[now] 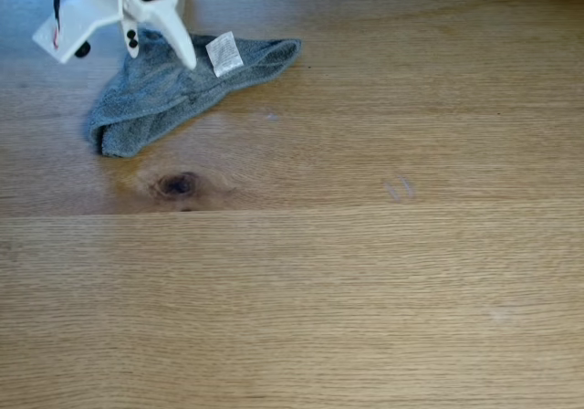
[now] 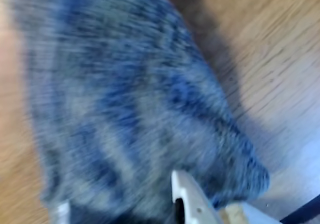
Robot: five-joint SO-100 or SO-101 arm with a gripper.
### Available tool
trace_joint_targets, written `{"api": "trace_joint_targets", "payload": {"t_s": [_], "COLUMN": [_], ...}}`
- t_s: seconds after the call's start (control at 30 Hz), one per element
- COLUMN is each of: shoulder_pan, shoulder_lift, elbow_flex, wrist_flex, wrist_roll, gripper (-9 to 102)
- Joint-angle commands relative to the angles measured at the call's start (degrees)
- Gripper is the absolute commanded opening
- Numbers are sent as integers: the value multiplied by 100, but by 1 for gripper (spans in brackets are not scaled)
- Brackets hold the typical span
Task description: Clean the area in front of the robot
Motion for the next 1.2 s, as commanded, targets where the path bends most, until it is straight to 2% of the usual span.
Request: {"api": "trace_joint_targets", "payload": {"t_s": [0.0,0.37,0.6,0.87,1.1,1.17], "shoulder_pan": [343,510,519,492,316,211], "shoulder_lift": [-448,-1863,-2399,-2698,-2558,-2312], "elbow_flex": [-580,-580,-580,-580,-580,-580], "wrist_flex": [-457,-1986,-2435,-2725,-2417,-2188], "wrist_roll": [-466,-2558,-3120,-3305,-2496,-2232], "gripper": [56,53,44,29,4,0]}}
